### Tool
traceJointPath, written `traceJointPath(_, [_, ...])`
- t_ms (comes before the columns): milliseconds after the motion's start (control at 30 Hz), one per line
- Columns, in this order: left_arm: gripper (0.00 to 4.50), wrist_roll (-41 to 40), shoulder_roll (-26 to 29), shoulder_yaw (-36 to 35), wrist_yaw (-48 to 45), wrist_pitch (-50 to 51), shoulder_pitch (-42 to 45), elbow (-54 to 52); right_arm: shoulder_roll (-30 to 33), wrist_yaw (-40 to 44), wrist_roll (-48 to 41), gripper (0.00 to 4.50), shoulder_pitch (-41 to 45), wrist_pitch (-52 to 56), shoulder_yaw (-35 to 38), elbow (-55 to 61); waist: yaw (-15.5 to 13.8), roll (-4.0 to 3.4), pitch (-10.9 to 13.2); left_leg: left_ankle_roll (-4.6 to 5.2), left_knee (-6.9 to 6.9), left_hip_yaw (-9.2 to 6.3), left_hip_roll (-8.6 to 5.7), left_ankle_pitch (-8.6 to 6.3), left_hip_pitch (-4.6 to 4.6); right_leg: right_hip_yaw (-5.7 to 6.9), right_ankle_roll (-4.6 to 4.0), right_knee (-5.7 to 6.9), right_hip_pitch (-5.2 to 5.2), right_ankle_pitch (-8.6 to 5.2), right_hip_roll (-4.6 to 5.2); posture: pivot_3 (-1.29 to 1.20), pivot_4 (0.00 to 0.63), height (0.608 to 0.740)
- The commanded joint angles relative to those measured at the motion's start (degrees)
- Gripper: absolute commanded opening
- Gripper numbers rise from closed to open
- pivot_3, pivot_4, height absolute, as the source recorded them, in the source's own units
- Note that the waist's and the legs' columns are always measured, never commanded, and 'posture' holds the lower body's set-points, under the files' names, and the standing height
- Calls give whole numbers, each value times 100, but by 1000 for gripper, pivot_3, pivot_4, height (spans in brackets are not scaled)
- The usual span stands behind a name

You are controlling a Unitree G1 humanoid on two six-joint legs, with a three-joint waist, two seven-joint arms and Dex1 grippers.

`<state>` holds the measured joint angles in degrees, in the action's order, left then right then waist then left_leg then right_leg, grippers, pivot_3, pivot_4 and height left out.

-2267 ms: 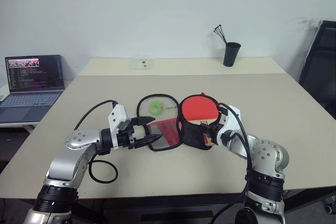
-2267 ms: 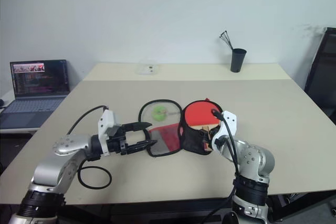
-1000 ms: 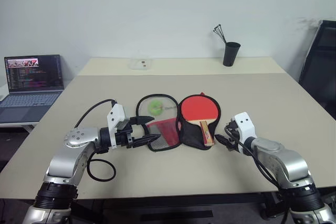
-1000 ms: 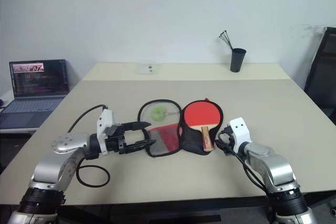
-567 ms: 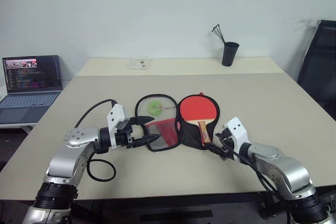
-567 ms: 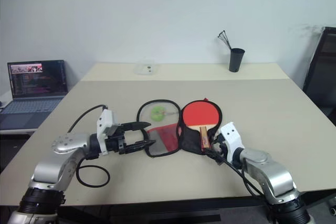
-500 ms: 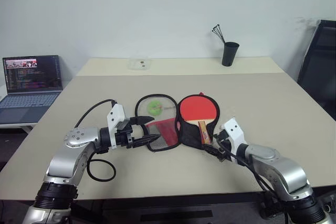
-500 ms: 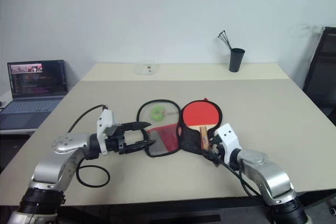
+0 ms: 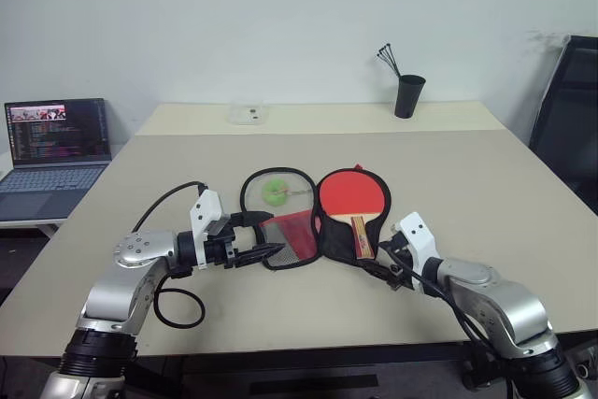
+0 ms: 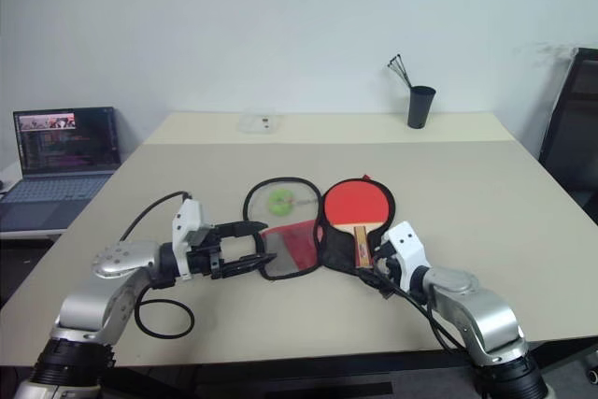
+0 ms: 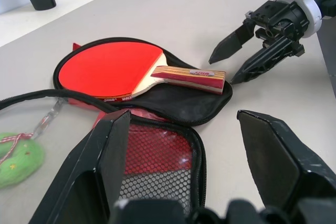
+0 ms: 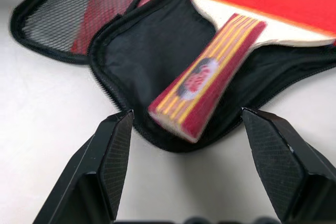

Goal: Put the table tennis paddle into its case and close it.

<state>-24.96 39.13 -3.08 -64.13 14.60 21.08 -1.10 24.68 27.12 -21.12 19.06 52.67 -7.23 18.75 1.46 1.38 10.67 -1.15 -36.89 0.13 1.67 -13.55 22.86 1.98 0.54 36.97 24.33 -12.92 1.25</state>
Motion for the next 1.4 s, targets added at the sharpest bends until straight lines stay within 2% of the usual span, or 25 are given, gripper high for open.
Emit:
traceJointPath(33, [3540,-23,57,-117,35,-48,49,-139,-226,2,-72,3577,56,36,-222,173,3,0,0,0,0,0,0,0,0,0,0,0,0,0,0,0,150,740])
traceJointPath(267, [3540,-21,30,-113,107,-41,24,-184,-566,-60,-9,3577,317,23,-367,60,6,0,0,0,-1,1,0,0,-1,1,0,2,0,0,0,0,150,740])
traceJointPath(600, [3540,-17,26,-302,460,-61,-113,-138,34,118,-227,3577,576,217,436,-22,-14,0,0,0,-4,1,-1,0,-1,1,0,3,-1,0,4,0,150,740])
traceJointPath(700, [3540,13,9,-347,556,-107,-105,-38,-92,-84,-286,3577,618,438,766,-205,-15,0,0,0,-3,-2,0,0,-1,0,0,4,-2,0,1,0,150,740])
traceJointPath(1033, [3540,89,19,-455,769,-188,-138,143,-880,-1040,-60,3577,774,508,927,-794,0,0,0,0,-4,2,-1,0,-1,-2,-1,6,-2,1,1,0,150,740])
traceJointPath(1400, [3540,86,-11,-434,845,-160,-189,10,-1169,-1249,504,3577,1069,-199,582,-1671,5,0,0,0,-4,1,0,0,-3,-2,-2,8,-2,1,1,0,150,740])
